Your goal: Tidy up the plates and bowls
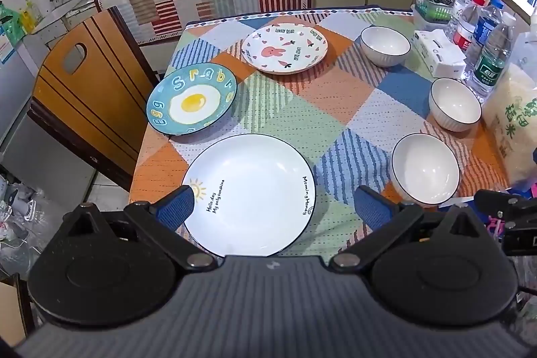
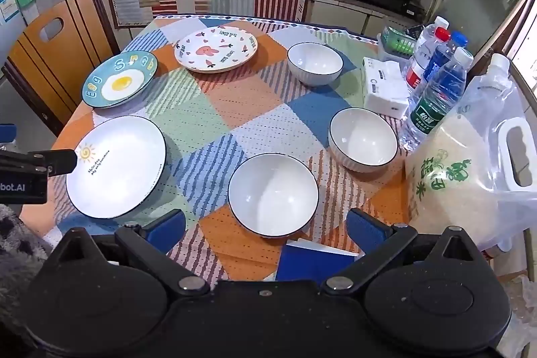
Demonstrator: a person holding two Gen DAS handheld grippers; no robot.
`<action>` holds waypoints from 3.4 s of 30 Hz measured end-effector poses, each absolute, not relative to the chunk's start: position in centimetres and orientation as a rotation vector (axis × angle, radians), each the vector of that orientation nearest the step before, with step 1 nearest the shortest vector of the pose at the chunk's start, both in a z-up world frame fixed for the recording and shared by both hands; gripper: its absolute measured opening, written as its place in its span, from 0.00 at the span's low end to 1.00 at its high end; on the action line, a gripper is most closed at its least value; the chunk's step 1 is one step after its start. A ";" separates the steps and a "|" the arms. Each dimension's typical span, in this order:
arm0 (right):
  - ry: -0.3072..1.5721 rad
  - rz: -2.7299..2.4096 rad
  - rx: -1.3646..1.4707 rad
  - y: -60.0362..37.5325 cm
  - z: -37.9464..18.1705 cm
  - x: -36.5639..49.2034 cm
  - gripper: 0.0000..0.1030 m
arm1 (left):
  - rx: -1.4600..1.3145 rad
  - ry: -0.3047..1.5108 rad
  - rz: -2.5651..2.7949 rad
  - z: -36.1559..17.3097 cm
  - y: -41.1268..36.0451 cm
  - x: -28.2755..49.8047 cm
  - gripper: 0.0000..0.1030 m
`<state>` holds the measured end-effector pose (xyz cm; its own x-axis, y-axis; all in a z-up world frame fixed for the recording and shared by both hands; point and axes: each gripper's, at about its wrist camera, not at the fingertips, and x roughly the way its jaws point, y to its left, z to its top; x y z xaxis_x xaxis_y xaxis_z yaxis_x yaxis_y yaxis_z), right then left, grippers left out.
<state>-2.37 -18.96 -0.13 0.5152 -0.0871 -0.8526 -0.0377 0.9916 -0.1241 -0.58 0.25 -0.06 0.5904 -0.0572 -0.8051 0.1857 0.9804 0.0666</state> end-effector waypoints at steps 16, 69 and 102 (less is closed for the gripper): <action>1.012 -0.033 -0.138 -19.2 0.0 -2.5 1.00 | 0.140 0.930 -0.136 -0.2 0.3 -0.5 1.00; 0.720 0.199 -0.226 -18.5 -0.4 -2.3 1.00 | 0.083 0.801 -0.215 -1.3 3.9 -0.6 1.00; 0.989 0.496 -0.009 -10.4 -19.4 6.4 0.47 | -0.046 1.244 -0.183 -19.2 13.7 10.8 0.38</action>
